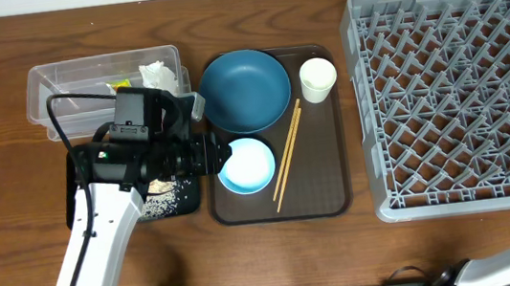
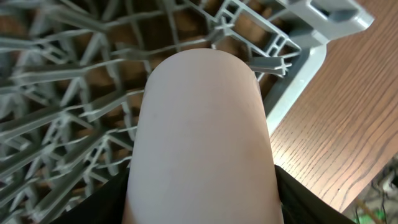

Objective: Sort waste into correct bins and load items into the dishwasher rack
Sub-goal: 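Place the cup upside down in the grey rack with the right gripper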

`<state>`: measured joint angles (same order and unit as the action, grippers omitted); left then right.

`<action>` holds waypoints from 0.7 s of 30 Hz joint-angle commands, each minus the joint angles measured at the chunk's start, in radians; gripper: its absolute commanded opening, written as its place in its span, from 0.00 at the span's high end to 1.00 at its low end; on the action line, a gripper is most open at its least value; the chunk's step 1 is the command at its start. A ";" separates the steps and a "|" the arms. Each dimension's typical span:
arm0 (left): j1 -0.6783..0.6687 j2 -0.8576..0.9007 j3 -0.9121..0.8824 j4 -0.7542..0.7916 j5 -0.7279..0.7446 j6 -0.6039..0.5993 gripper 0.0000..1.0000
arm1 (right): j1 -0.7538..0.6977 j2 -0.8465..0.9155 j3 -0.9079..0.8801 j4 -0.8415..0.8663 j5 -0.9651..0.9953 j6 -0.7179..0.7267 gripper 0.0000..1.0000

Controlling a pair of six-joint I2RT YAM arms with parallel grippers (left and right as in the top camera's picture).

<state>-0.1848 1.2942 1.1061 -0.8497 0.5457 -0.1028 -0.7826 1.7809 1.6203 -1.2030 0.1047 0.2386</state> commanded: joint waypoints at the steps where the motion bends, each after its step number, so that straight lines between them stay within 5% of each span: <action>1: 0.005 -0.003 0.002 -0.002 -0.009 0.017 0.44 | -0.009 0.056 0.021 0.003 0.018 0.038 0.99; 21: 0.005 -0.002 0.002 -0.010 -0.009 0.017 0.44 | -0.009 0.142 0.067 0.043 -0.066 0.037 0.99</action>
<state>-0.1848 1.2942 1.1061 -0.8566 0.5453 -0.1032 -0.7872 1.8847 1.6752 -1.1595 0.1135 0.2573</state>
